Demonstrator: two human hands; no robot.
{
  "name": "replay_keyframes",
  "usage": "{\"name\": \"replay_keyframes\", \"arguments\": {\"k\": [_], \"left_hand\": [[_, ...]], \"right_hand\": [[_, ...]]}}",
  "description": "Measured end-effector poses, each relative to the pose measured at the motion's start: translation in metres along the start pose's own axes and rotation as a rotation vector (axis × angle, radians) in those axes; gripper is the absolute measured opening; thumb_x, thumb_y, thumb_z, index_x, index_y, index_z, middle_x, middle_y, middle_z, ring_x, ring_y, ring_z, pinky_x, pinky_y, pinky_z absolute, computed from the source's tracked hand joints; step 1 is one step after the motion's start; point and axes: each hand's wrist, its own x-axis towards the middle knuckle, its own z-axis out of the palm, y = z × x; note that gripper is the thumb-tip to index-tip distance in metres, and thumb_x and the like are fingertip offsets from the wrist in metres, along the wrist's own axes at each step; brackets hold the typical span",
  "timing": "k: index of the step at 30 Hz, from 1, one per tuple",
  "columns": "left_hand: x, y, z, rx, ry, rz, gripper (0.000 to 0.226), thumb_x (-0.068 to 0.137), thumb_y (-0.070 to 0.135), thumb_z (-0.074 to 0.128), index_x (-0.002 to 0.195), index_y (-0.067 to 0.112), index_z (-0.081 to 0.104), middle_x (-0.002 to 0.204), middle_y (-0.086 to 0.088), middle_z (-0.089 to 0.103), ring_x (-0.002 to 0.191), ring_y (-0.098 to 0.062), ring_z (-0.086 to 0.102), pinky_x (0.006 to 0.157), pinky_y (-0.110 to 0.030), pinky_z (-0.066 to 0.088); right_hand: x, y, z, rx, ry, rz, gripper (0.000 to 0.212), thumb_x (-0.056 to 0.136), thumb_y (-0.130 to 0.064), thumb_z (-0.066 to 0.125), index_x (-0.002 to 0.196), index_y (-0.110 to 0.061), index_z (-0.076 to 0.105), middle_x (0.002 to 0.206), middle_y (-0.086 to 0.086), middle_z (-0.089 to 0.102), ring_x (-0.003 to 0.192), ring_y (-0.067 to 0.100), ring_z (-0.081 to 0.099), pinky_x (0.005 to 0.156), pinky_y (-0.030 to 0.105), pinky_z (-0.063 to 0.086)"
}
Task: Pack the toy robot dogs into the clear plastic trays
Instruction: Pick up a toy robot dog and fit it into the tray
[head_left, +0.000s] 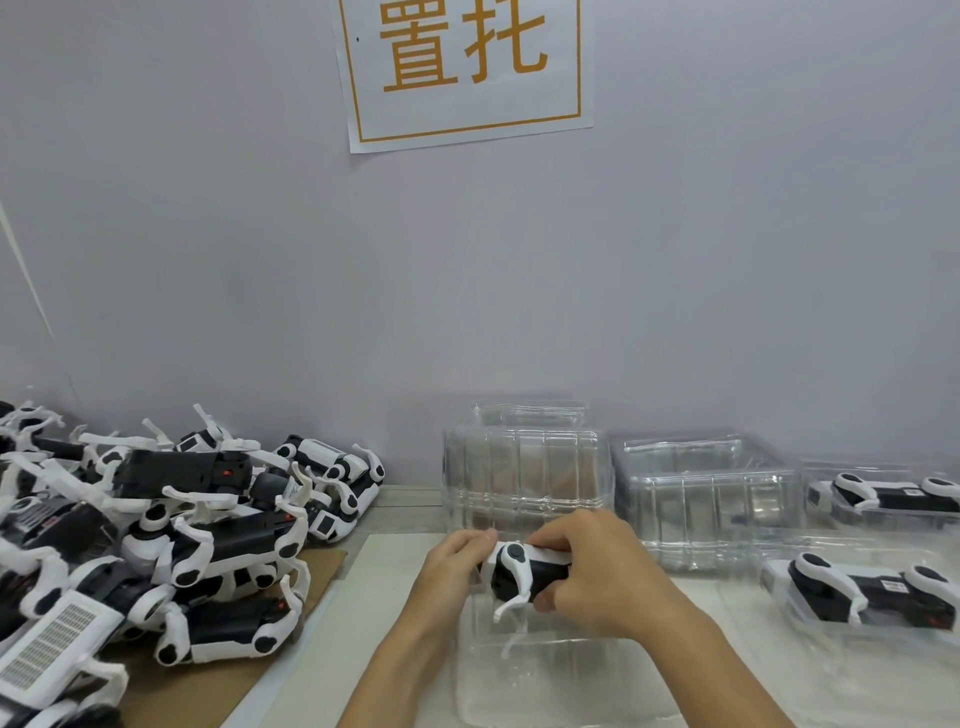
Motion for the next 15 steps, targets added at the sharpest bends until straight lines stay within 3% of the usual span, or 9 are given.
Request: {"name": "replay_keyframes", "arguments": {"k": [4,8,12,15], "left_hand": [[-0.0006,0.0009,0.0014,-0.044,0.021,-0.019,0.017,0.097,0.017,0.06,0.094,0.006,0.072,0.092,-0.009,0.073,0.089,-0.024,0.065,0.095,-0.045,0.05],[-0.0003,0.0,0.0018,-0.094,0.03,-0.038,0.016,0.095,0.016,0.061,0.088,0.007,0.072,0.084,-0.008,0.072,0.083,-0.024,0.064,0.083,-0.04,0.049],[-0.0009,-0.0003,0.0017,-0.1,0.03,-0.041,0.016,0.095,0.016,0.061,0.089,0.007,0.072,0.084,-0.008,0.072,0.083,-0.023,0.064,0.08,-0.037,0.05],[-0.0004,-0.0005,0.0016,-0.074,0.04,-0.036,0.014,0.095,0.014,0.061,0.092,0.006,0.072,0.092,-0.011,0.072,0.091,-0.026,0.064,0.091,-0.044,0.049]], "right_hand": [[-0.0015,0.0027,0.0034,0.013,0.012,-0.035,0.02,0.063,-0.025,0.07,0.082,-0.028,0.071,0.071,-0.003,0.066,0.068,0.018,0.058,0.067,0.04,0.055],[-0.0017,0.0034,0.005,0.024,0.015,-0.062,0.014,0.065,-0.023,0.065,0.078,-0.017,0.068,0.068,0.005,0.062,0.067,0.024,0.053,0.062,0.044,0.051],[-0.0025,0.004,0.0052,-0.039,0.051,-0.073,0.02,0.065,-0.033,0.068,0.084,-0.025,0.072,0.07,-0.003,0.06,0.076,0.01,0.048,0.07,0.033,0.05],[-0.0019,0.0034,0.004,0.006,0.013,-0.067,0.013,0.064,-0.03,0.071,0.077,-0.028,0.069,0.062,-0.004,0.059,0.06,0.009,0.044,0.059,0.026,0.043]]}}
